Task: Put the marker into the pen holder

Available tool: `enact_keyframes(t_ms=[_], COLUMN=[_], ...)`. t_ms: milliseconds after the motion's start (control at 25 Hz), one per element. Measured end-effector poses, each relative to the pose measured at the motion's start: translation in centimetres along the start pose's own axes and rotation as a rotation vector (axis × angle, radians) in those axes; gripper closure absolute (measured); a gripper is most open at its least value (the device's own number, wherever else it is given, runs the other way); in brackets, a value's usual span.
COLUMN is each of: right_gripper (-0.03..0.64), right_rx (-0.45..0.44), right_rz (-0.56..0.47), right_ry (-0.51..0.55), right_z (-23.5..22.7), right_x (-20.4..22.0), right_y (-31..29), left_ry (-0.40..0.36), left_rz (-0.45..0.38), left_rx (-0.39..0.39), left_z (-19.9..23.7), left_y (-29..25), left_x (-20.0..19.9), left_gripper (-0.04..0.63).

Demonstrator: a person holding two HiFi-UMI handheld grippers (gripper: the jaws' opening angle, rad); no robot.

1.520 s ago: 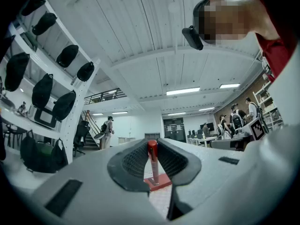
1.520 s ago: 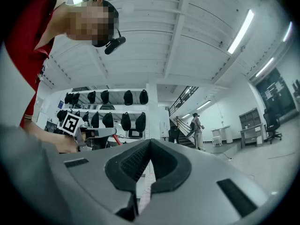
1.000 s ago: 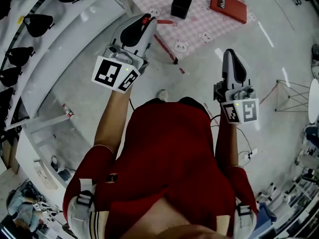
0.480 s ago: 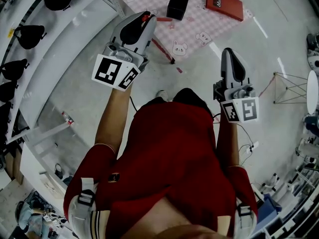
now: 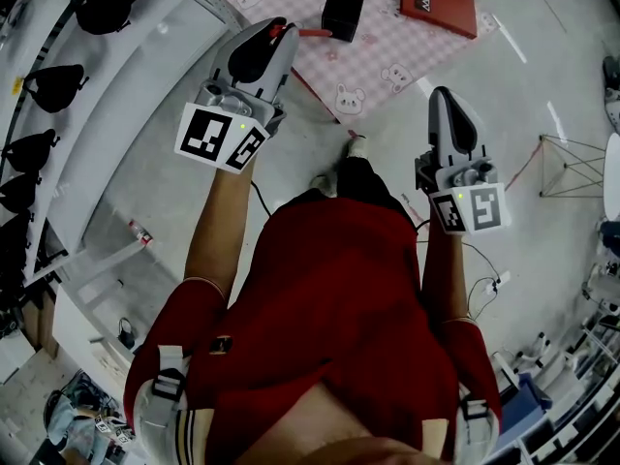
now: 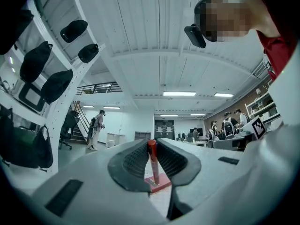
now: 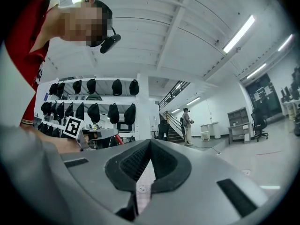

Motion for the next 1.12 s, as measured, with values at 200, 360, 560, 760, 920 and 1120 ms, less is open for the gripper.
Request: enact_keyframes(t_ms=[200,360,560,760,920,1120], right_gripper=[0.617,0.618,0.617,0.617,0.618,0.617], right_rx=[-0.01,-0.023,-0.039,-0.06,-0.08,-0.112], right_rz=[-0.005,-0.006,-0.012,-0.016,-0.022,-0.023], right_ry=[-0.007,0.006,0.006,-0.006,-0.02,-0.028], right_z=[-2.0,-3.8,-6.6,-9.4,-11.5,-13.8], right_x=[0.6,0.8,1.6,2.7,3.6,4.2], right_y=[-2.0,-4.0,-6.0,-7.9,-9.0,-10.0], left_ry=[-0.012,-0.017,-0.025,-0.033,-0.042,-0.045], left_rz=[0.024,0.04,0.069,0.107,0.135,0.158], left_rx=[-0.011,-0.022,-0.037,-0.064,-0.089,-0.128], left_z=[1.1,2.2,3.3,4.2,4.7,5.2], left_y=[-2.4,-4.6,-7.5,-10.3,-12.0,-13.7], left_x=[0.2,0.5,1.6,3.0,4.2,5.5], left_gripper=[0.535,0.535,0.535,0.535,0.535,0.535])
Point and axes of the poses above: the fingertips, and each gripper's own axes: y backward along the fingers, z to its left, x out of its underside, the point moved 4 cm from there along y, backward along the fingers, and after that the axes turned 13 degrees about y, right-handed, at the moved point
